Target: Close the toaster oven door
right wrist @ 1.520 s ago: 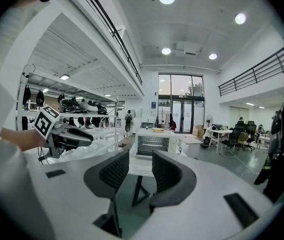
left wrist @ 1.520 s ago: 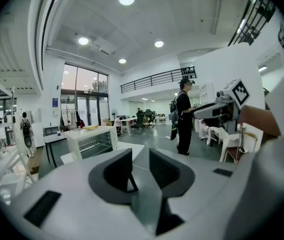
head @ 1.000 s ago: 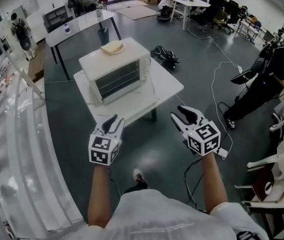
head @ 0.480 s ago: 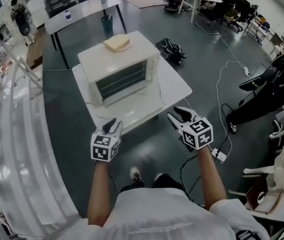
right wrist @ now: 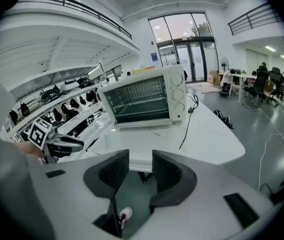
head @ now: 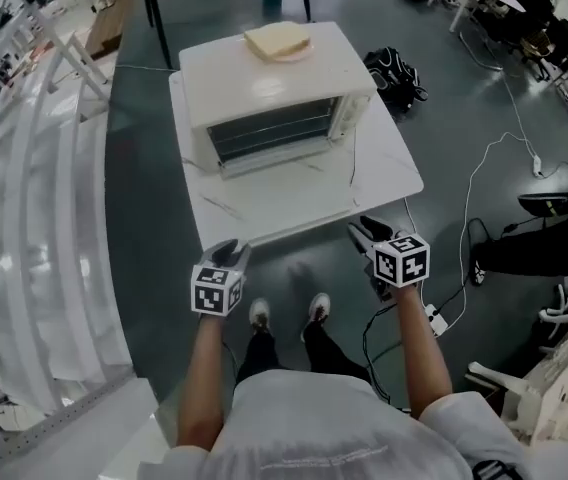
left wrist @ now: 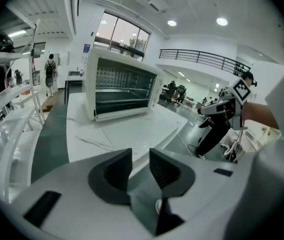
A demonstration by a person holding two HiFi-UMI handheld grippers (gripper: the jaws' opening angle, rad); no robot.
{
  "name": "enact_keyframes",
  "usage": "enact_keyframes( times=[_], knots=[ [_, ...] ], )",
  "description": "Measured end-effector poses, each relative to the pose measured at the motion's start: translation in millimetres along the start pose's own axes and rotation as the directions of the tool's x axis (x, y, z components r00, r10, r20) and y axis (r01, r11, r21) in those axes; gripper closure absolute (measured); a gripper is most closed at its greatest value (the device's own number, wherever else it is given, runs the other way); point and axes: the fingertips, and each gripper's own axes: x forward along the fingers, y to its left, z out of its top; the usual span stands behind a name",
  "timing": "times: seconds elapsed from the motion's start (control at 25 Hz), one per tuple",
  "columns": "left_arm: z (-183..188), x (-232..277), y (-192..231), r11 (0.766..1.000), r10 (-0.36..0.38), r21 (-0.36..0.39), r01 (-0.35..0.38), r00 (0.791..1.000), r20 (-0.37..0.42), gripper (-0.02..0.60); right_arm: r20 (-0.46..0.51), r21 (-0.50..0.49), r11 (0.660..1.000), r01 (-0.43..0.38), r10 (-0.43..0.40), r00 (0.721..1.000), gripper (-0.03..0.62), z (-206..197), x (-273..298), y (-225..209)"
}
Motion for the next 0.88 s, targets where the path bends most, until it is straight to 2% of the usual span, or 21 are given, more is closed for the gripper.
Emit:
enact_keyframes(
  times=[0.12, 0.24, 0.44, 0.52, 0.64, 0.88],
  knots=[
    [-27.1, 21.1, 0.5, 0.998, 0.023, -0.056, -0.026, 0.998, -0.053, 0.468, -0.08, 0.033, 0.999, -0.023, 0.026, 0.996, 0.459, -23.8, 26.7, -21.0],
    [-47.3, 40.2, 1.9, 0.991, 0.04, -0.126, -0.049, 0.997, -0.071, 0.468, -0.145, 0.067, 0.997, -0.036, 0.045, 0.988, 0.459, -47.7, 52.8, -36.1],
    [-64.5, 66.4, 6.6, 0.973, 0.056, -0.219, -0.07, 0.996, -0.068, 0.468, -0.166, 0.065, 0.998, -0.02, 0.031, 0.986, 0.441, -63.9, 85.4, -54.4],
    [-65.0, 66.1, 11.4, 0.968, 0.072, -0.237, -0.083, 0.996, -0.055, 0.492, -0.155, 0.058, 0.998, -0.019, 0.028, 0.988, 0.418, -64.8, 95.3, -55.5],
    [-64.7, 64.1, 11.4, 0.963, 0.071, -0.257, -0.076, 0.997, -0.028, 0.494, -0.138, 0.061, 0.998, -0.021, 0.03, 0.99, 0.416, -65.6, 102.9, -55.9],
    [-55.2, 70.3, 9.8, 0.972, 0.071, -0.223, -0.072, 0.997, -0.011, 0.492, -0.134, 0.057, 0.998, -0.004, 0.011, 0.991, 0.416, -63.4, 111.5, -61.2]
  ],
)
